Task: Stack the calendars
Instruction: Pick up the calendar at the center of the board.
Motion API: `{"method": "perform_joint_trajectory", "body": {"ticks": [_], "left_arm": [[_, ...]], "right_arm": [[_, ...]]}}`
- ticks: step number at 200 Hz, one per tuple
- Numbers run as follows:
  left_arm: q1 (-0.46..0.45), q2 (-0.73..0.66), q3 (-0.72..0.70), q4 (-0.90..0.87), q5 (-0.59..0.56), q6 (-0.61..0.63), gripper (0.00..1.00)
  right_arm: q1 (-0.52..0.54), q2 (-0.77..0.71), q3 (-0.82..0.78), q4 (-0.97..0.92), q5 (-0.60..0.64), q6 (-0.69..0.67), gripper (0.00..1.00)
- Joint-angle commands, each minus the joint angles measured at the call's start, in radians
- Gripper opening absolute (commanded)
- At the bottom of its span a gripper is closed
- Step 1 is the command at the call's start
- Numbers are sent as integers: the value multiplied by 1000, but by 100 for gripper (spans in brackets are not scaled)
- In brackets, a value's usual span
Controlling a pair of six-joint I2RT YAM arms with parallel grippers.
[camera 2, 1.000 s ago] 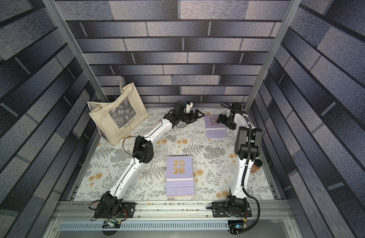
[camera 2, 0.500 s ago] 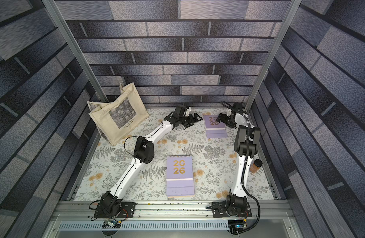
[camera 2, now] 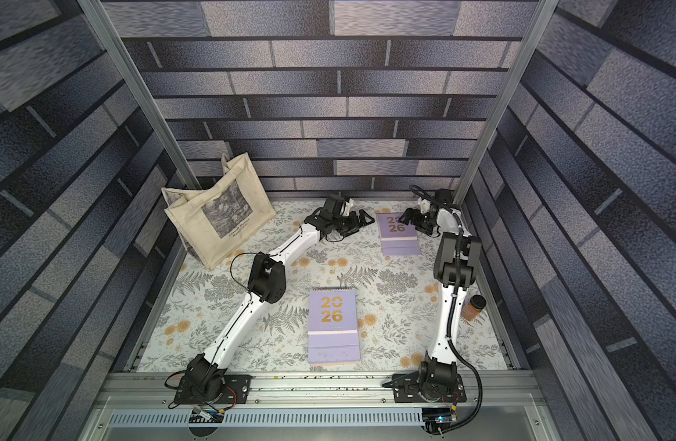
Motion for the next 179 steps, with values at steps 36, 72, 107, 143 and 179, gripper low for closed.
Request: {"method": "perform_joint_trajectory", "body": {"ticks": [36, 72, 107, 143, 179], "left_arm": [[-7, 33, 33, 14, 14, -16, 100], [-8, 41, 33, 20, 16, -22, 100], [-3, 49, 33, 19, 17, -23, 100], [-5, 54, 31, 3, 33, -15, 100], [-8, 47, 31, 39, 41, -42, 100]], "right_arm": [[38, -10, -99, -56, -74, -42, 93], [70, -28, -141, -41, -95, -32, 92], [98, -38, -152, -33, -113, -20, 92], [128, -43, -155, -22, -122, -5, 92], [147, -37, -153, -39, -113, -8, 92]]}}
